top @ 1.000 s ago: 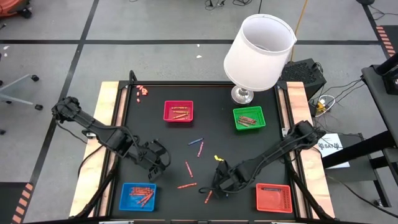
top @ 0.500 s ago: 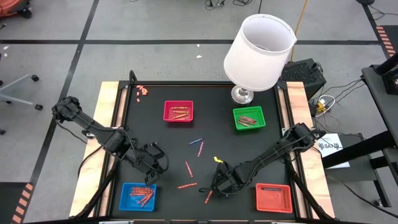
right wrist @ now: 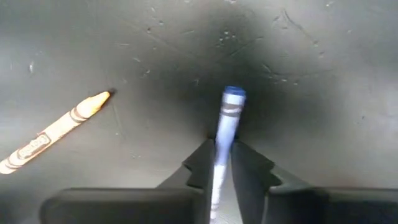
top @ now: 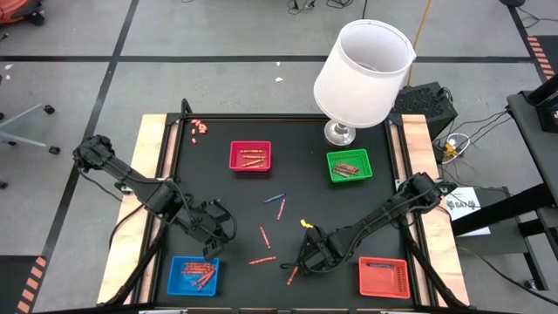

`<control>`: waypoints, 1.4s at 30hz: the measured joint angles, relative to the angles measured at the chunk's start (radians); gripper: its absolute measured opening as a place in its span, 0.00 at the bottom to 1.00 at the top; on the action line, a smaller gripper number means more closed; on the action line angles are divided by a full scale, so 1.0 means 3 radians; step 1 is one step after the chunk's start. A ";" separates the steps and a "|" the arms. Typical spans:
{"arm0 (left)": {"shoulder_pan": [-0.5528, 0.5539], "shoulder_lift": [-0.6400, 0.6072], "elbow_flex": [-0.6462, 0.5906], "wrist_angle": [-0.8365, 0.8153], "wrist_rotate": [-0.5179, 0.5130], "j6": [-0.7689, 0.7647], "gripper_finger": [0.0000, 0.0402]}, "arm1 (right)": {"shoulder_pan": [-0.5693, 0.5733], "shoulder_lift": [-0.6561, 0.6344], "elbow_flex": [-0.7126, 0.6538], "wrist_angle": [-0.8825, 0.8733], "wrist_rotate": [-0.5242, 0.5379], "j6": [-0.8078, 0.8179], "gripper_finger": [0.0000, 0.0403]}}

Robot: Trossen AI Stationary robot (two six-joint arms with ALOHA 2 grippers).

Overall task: Sort crayons
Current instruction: Put the blue crayon into the orange basket

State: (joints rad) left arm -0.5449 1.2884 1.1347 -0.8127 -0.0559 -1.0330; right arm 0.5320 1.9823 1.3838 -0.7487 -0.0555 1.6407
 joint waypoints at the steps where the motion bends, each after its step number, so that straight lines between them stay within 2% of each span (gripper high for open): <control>1: 0.0000 0.0000 0.0000 0.0000 -0.0001 0.0000 0.11 | 0.0000 0.0000 0.0000 0.0010 -0.0001 0.0025 0.09; 5: 0.0000 0.0000 0.0000 0.0000 -0.0003 0.0004 0.11 | 0.0000 0.0001 0.0000 0.0117 -0.0007 0.0077 0.02; 15: 0.0000 0.0000 0.0000 0.0001 -0.0004 0.0004 0.11 | 0.0000 -0.0086 -0.0001 0.0377 -0.0003 0.0037 0.01; 25: 0.0001 0.0000 0.0000 0.0013 -0.0033 0.0083 0.11 | -0.0008 -0.0566 -0.0001 0.0517 0.0113 -0.0587 0.01; 30: 0.0004 0.0000 0.0000 0.0011 -0.0175 0.0091 0.11 | -0.0015 -0.0808 -0.0001 0.0431 0.0191 -0.0836 0.01; 42: 0.0173 0.0000 0.0000 0.0304 -0.0317 0.0096 0.11 | -0.0147 -0.1116 -0.0001 0.0487 0.0186 -0.1321 0.01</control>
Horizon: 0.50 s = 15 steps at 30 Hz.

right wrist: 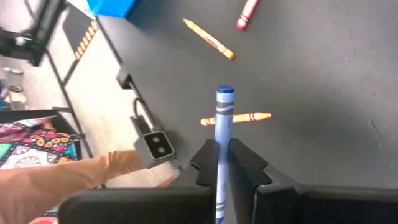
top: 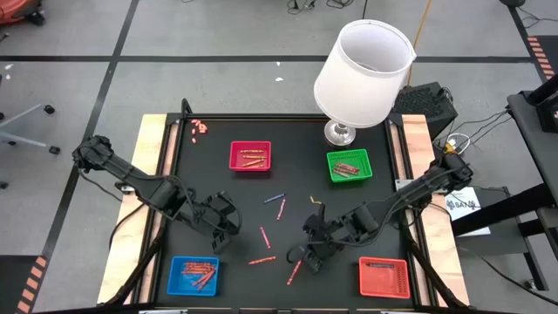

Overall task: Sort crayons
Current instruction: Put the blue crayon into the orange basket

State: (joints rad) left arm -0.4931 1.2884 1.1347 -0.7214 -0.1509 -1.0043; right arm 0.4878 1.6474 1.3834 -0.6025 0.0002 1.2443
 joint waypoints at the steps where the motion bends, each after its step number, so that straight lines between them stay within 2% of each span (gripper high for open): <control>1: 0.0023 0.0000 0.0000 0.0042 -0.0008 -0.0001 0.11 | -0.0018 -0.0037 0.0000 0.0001 -0.0002 -0.0029 0.01; 10: 0.0191 0.0000 0.0000 0.0452 -0.0034 -0.0003 0.11 | -0.0205 -0.0571 0.0000 0.0007 0.0033 -0.0507 0.01; 15: 0.0282 -0.0001 0.0000 0.0649 -0.0039 -0.0011 0.11 | -0.0243 -0.0911 0.0000 0.0207 0.0288 -0.1031 0.01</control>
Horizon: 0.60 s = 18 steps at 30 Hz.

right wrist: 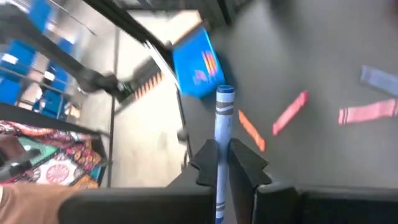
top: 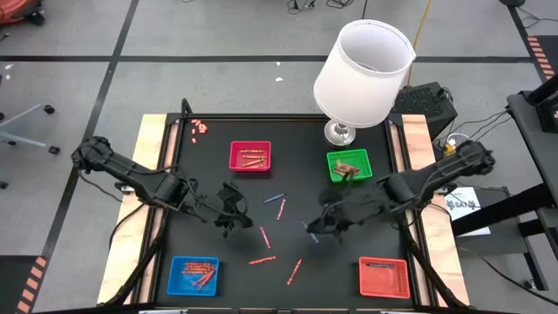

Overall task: Sort crayons
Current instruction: Put the blue crayon into the orange basket

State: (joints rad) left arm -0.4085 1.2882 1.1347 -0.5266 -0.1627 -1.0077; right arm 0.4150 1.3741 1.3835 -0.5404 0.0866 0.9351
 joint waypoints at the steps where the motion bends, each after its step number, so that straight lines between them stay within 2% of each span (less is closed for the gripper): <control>1: 0.0020 0.0001 0.0000 0.0029 0.0000 -0.0009 0.11 | -0.0005 -0.0063 0.0001 0.0053 0.0071 -0.0121 0.01; 5: 0.0093 0.0001 0.0000 0.0138 -0.0006 -0.0023 0.11 | -0.0005 -0.0282 0.0001 0.0227 0.0256 -0.0736 0.01; 10: 0.0143 0.0001 0.0000 0.0271 -0.0007 -0.0026 0.11 | -0.0005 -0.0475 0.0001 0.0365 0.0249 -0.1534 0.01; 18: 0.0139 0.0001 0.0000 0.0337 -0.0056 -0.0113 0.11 | -0.0005 -0.0651 0.0001 0.0342 0.0230 -0.2402 0.01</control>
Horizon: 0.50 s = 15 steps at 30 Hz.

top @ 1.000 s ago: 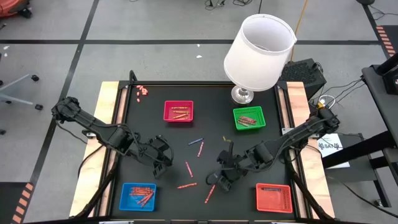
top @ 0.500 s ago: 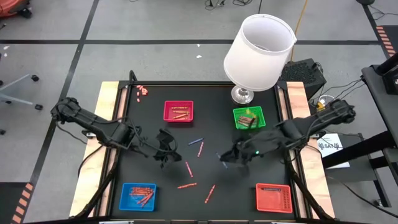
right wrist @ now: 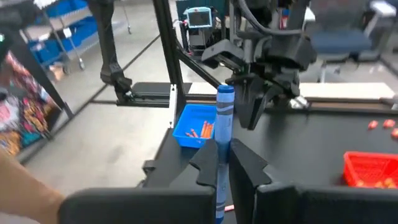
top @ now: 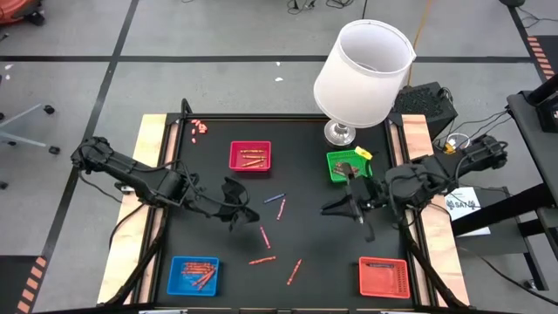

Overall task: Sort crayons
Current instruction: Put the blue crayon into the orange basket

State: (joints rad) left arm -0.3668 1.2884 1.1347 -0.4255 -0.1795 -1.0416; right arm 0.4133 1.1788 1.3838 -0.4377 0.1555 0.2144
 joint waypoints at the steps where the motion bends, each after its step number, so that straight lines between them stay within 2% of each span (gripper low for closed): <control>1: 0.0000 0.0000 0.0000 0.0000 -0.0016 -0.0001 0.11 | 0.0000 -0.0011 0.0000 -0.0001 -0.0001 -0.0101 0.01; 9: 0.0000 0.0000 0.0000 -0.0008 -0.0041 -0.0001 0.11 | 0.0000 -0.0034 0.0000 -0.0001 0.0000 -0.0659 0.01; 15: 0.0000 -0.0001 0.0000 -0.0011 -0.0073 0.0001 0.10 | 0.0001 -0.0035 0.0001 -0.0001 0.0000 -0.0769 0.01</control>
State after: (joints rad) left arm -0.3668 1.2882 1.1347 -0.4290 -0.2015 -1.0412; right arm 0.4137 1.1683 1.3841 -0.4381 0.1555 -0.0162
